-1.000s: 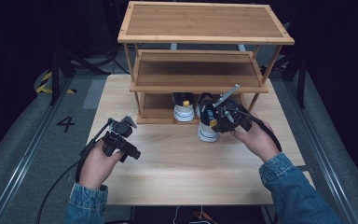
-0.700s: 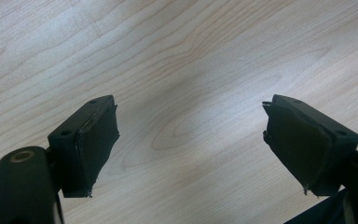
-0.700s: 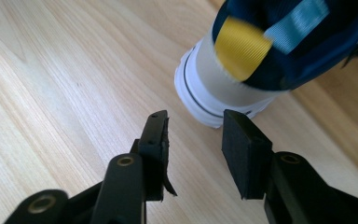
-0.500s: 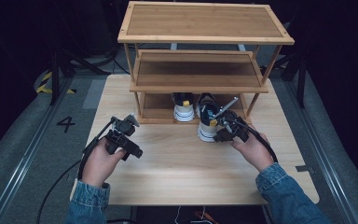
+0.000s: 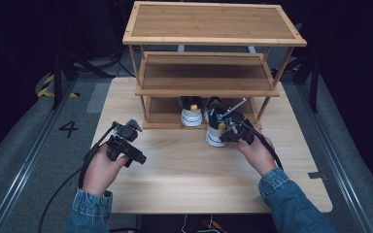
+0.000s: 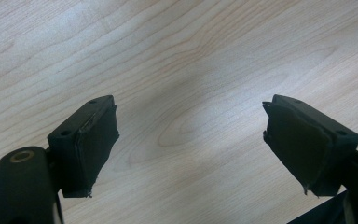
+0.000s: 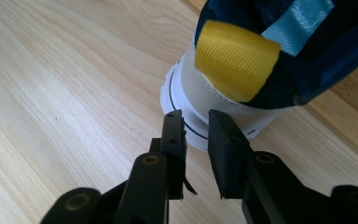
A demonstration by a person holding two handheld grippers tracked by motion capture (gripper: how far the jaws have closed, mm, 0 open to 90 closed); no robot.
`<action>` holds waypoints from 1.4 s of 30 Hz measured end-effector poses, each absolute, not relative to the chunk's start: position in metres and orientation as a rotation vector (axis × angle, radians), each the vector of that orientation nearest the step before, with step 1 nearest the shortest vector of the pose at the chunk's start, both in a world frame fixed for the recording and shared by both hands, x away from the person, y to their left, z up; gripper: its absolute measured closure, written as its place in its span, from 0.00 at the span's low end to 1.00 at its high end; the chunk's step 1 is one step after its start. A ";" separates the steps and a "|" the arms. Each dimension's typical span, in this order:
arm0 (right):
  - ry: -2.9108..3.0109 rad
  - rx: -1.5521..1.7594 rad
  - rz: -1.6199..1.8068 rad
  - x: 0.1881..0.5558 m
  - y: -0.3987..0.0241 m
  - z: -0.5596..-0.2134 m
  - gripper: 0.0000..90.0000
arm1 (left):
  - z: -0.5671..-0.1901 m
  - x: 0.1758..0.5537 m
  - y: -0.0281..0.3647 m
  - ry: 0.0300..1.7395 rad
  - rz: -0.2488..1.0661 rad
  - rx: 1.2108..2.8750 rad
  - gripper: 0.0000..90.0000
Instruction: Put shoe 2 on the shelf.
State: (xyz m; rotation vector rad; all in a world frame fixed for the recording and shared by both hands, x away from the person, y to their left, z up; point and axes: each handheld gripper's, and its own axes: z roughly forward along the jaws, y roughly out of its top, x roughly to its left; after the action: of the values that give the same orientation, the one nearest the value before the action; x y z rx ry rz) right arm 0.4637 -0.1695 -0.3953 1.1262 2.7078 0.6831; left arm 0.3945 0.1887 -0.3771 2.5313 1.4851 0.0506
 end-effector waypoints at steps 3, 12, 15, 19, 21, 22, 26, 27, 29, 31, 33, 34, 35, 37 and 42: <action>2.692 1.139 0.712 0.466 -0.171 -0.391 0.87 | -0.376 0.395 0.188 1.477 0.054 2.537 0.19; 2.622 1.110 0.634 0.478 -0.167 -0.389 0.87 | -0.377 0.393 0.191 1.487 0.050 2.530 0.19; 2.618 1.093 0.637 0.481 -0.167 -0.390 0.87 | -0.378 0.391 0.192 1.499 0.051 2.519 0.19; 2.608 1.079 0.657 0.489 -0.167 -0.392 0.86 | -0.380 0.390 0.194 1.513 0.046 2.518 0.19; 2.594 1.084 0.663 0.492 -0.166 -0.394 0.86 | -0.380 0.388 0.196 1.520 0.046 2.511 0.19; 2.588 1.076 0.665 0.494 -0.165 -0.395 0.86 | -0.380 0.388 0.197 1.522 0.045 2.511 0.19; 2.560 1.061 0.657 0.499 -0.163 -0.398 0.86 | -0.381 0.385 0.202 1.530 0.056 2.510 0.19; 2.551 1.055 0.648 0.500 -0.162 -0.399 0.86 | -0.381 0.384 0.203 1.539 0.041 2.509 0.19; 2.543 1.043 0.662 0.502 -0.162 -0.400 0.86 | -0.382 0.383 0.204 1.544 0.046 2.504 0.19; 2.534 1.028 0.672 0.505 -0.162 -0.401 0.86 | -0.382 0.382 0.206 1.551 0.042 2.502 0.19; 2.519 1.022 0.672 0.506 -0.161 -0.403 0.86 | -0.382 0.381 0.207 1.555 0.044 2.499 0.19; 2.513 1.019 0.671 0.506 -0.161 -0.404 0.87 | -0.382 0.380 0.208 1.559 0.045 2.497 0.19; 2.508 1.018 0.674 0.507 -0.160 -0.404 0.87 | -0.382 0.380 0.209 1.562 0.040 2.497 0.19; 2.501 1.013 0.672 0.508 -0.160 -0.405 0.88 | -0.383 0.379 0.210 1.565 0.037 2.492 0.19; 2.471 0.982 0.668 0.508 -0.156 -0.408 0.90 | -0.384 0.376 0.213 1.584 0.049 2.492 0.19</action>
State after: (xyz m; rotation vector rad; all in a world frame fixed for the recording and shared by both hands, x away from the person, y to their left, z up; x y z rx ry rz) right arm 0.5084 -0.1558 -0.4079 0.9823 2.4712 0.6675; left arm 0.3762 0.2134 -0.3842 2.4915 1.5844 0.0492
